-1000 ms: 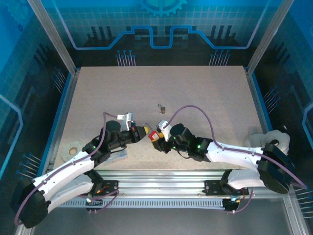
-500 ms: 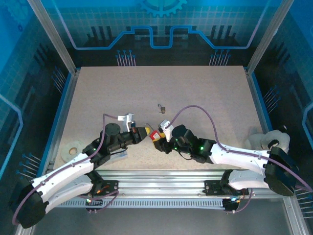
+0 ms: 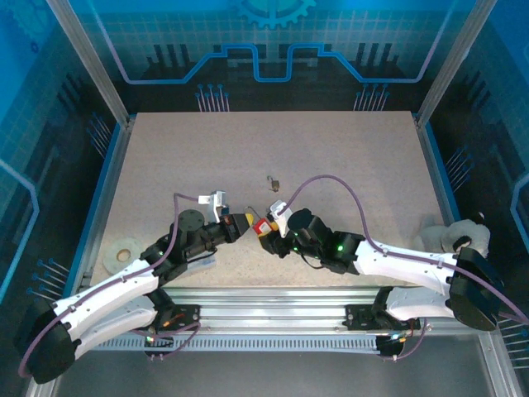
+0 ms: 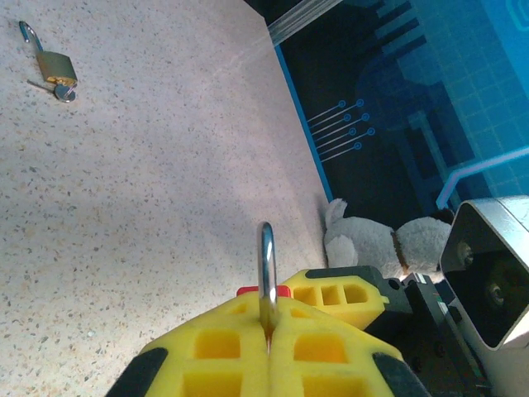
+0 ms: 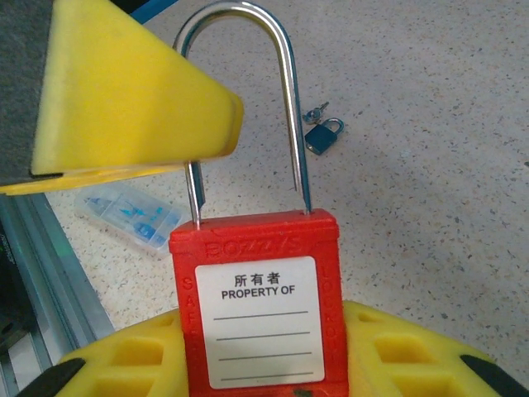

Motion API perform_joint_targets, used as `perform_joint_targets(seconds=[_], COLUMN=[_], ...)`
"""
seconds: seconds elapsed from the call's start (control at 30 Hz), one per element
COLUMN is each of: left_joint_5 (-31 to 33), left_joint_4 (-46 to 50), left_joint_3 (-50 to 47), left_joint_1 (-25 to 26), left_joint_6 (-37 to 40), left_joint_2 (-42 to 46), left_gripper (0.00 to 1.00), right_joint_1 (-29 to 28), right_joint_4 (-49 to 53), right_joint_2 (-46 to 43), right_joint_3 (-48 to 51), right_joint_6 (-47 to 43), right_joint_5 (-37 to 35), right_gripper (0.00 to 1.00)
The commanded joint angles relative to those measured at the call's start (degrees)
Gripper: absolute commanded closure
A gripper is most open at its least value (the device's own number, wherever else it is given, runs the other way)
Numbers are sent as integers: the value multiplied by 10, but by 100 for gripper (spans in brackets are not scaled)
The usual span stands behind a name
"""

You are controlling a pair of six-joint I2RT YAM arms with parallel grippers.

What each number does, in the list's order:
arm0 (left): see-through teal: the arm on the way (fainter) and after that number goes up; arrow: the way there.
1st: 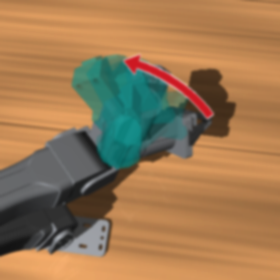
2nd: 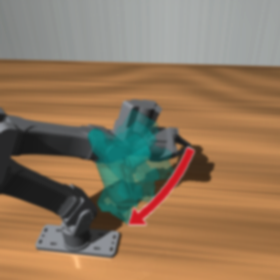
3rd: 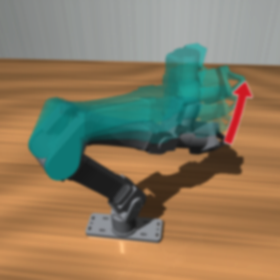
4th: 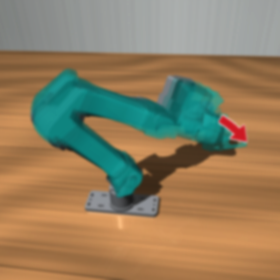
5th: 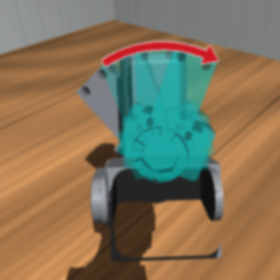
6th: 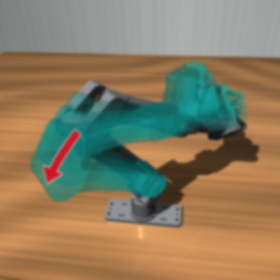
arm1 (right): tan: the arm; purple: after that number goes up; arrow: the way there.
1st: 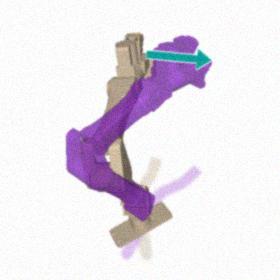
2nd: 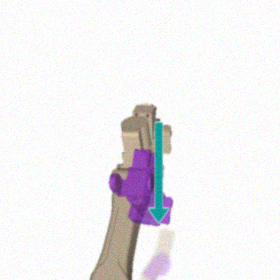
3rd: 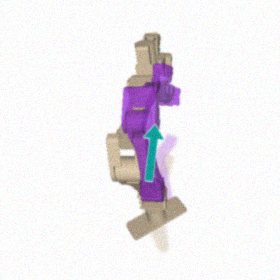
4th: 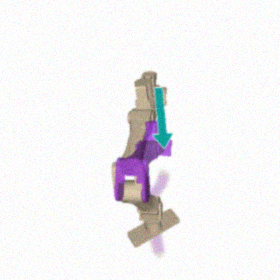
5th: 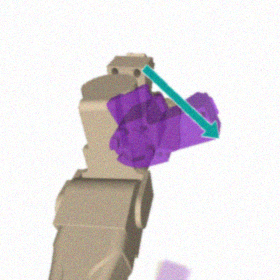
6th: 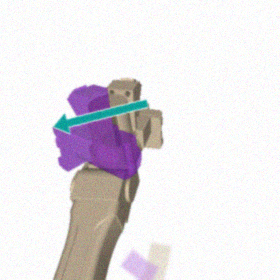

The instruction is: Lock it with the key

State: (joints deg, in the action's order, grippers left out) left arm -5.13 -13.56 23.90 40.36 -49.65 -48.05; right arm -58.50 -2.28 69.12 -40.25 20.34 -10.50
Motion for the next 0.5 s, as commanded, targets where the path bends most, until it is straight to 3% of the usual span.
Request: perform_joint_targets(seconds=[0.0,0.47], left_joint_5=[-86,-75], left_joint_4=[55,25], left_joint_3=[-30,-33], left_joint_1=[37,74], left_joint_6=[-11,-15], left_joint_2=[1,-13], left_gripper=[100,100], right_joint_1=[32,56], right_joint_4=[-79,-59], right_joint_2=[-8,-3], right_joint_3=[-51,-91], right_joint_6=[41,44], right_joint_5=[-149,-135], right_gripper=[100,100])
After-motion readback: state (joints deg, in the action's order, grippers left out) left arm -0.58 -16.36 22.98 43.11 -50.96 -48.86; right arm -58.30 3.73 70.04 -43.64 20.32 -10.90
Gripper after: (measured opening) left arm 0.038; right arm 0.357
